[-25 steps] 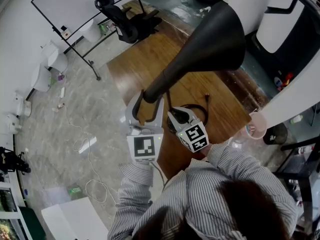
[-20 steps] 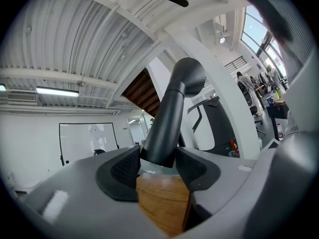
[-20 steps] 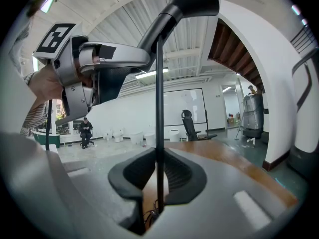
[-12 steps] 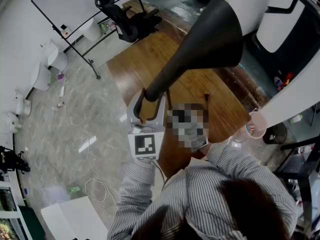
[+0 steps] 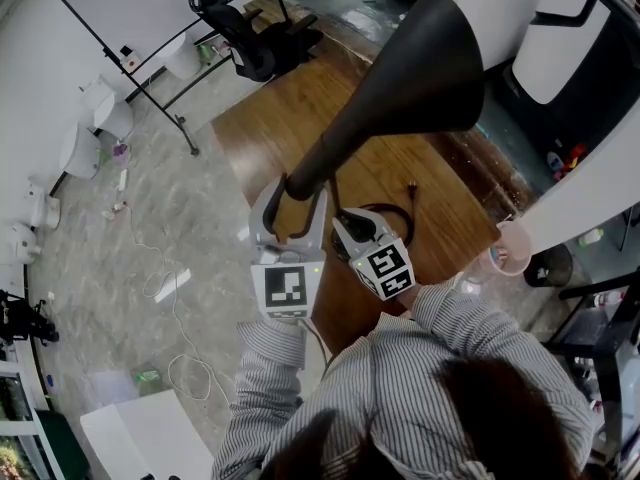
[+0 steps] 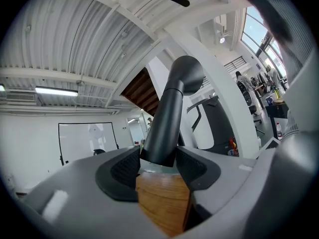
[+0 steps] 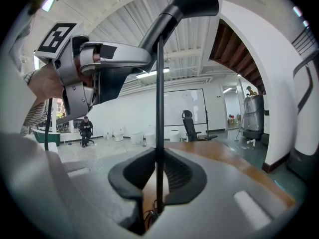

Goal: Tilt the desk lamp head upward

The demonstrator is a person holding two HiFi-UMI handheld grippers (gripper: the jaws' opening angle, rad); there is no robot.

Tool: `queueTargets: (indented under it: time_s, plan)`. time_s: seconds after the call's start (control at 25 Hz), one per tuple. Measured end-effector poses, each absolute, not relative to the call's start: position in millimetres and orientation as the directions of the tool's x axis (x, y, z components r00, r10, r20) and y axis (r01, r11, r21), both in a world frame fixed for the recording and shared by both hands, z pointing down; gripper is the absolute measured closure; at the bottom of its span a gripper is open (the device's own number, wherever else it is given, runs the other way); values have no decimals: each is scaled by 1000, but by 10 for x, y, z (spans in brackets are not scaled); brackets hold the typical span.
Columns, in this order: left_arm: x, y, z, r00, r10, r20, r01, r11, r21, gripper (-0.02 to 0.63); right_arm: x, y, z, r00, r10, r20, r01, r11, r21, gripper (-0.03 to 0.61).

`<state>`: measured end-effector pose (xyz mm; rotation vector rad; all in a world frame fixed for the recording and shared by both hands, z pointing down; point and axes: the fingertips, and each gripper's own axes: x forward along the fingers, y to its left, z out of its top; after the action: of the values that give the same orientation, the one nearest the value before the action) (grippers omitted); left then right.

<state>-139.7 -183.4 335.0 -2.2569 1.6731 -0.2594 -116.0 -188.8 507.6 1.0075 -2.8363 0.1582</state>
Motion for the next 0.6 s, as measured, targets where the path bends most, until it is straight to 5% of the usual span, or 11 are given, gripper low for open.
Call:
queueTargets:
  time_s: [0.6]
  plan:
    - [-1455, -1688, 3439, 265, -964, -36, -919, -241, -312, 362, -1082, -1826, 5083, -789, -592, 161, -602, 799, -11, 528]
